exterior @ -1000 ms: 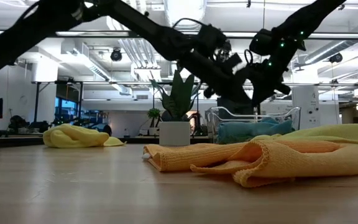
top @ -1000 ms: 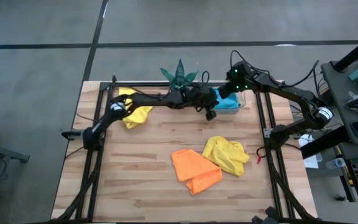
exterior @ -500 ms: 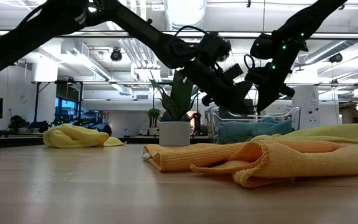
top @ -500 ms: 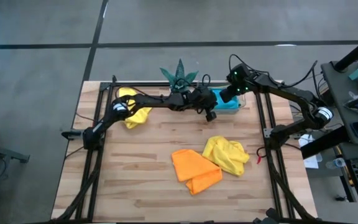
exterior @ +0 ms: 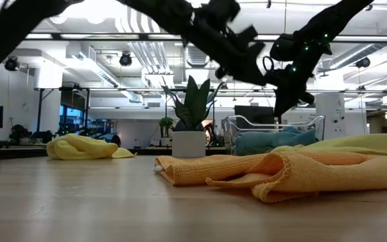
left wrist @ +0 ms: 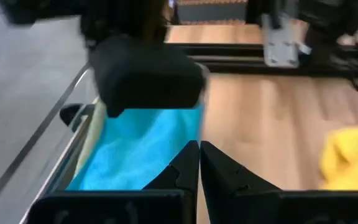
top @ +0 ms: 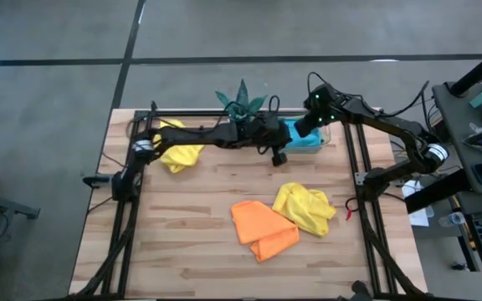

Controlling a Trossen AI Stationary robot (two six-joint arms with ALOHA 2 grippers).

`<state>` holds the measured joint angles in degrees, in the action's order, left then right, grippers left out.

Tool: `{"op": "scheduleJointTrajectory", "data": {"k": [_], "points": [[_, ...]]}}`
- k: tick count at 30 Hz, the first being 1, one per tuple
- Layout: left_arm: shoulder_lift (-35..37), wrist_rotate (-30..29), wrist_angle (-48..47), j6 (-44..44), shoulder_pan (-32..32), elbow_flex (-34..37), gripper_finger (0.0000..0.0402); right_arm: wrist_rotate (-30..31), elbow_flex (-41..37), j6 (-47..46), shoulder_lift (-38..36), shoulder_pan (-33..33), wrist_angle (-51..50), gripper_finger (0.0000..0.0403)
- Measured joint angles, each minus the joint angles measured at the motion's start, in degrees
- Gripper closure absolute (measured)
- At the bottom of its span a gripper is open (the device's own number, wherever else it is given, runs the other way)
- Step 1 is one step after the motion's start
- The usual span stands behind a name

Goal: Fold microfiber towels
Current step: Put the blue microfiber towel into the transparent bin

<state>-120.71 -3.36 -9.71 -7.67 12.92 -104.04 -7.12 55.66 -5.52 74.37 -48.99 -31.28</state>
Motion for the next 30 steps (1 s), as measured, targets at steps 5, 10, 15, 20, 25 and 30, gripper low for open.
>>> {"op": "scheduleJointTrajectory", "data": {"k": [5, 10, 15, 20, 25, 30], "points": [[9.2, -0.1, -1.7, -2.0, -3.9, 6.2, 0.0401, -5.2, -0.7, -0.2, 0.5, 1.1, 0.1, 0.0394], [18.7, -2.7, 0.0, -1.7, -7.2, 17.4, 0.0401, -5.0, -1.1, -2.0, 2.9, 3.2, 0.2, 0.0394], [28.4, -5.7, 4.5, 1.2, -9.0, 28.6, 0.0401, -5.0, -1.0, -3.1, 8.3, 5.8, 4.1, 0.0394], [36.1, -7.3, 7.1, 3.9, -9.8, 37.4, 0.0401, -5.0, 1.4, -3.6, 13.9, 7.6, 5.8, 0.0394], [41.9, -8.9, 11.9, 4.4, -10.1, 43.2, 0.0401, -5.4, 5.2, -3.6, 17.7, 10.1, 6.0, 0.0394], [45.0, -9.3, 15.4, 4.4, -10.0, 47.0, 0.0401, -5.0, 8.5, -2.7, 18.5, 11.4, 4.3, 0.0394]]}}
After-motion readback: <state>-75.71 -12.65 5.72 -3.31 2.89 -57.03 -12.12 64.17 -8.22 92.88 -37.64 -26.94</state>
